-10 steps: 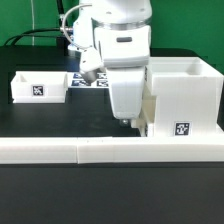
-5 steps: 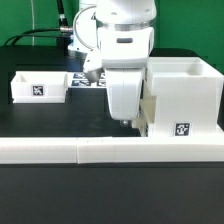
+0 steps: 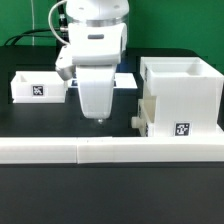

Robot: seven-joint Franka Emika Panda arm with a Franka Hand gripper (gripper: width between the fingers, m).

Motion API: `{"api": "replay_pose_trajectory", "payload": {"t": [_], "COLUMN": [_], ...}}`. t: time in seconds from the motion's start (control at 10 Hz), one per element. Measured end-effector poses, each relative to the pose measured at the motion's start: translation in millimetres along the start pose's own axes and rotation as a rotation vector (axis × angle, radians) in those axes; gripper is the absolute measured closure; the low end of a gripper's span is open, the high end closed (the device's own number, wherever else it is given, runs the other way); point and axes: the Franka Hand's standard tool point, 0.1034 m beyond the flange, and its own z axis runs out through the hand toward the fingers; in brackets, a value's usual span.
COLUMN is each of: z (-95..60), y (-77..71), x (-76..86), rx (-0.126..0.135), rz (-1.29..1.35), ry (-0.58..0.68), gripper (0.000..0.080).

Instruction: Assemble drawer

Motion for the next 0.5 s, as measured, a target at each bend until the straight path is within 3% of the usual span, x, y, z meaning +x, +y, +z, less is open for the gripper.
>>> {"api": "replay_pose_trajectory", "payload": {"t": [0.2, 0.5], "z": [-12.4, -24.1], "y": [-5.8, -32.2], "x": [-5.3, -8.2], "rx": [-0.064, -0.156], "rz": [0.008, 0.066], "ry": [-0.001, 0.002], "gripper": [0.0150, 0.0150]}}
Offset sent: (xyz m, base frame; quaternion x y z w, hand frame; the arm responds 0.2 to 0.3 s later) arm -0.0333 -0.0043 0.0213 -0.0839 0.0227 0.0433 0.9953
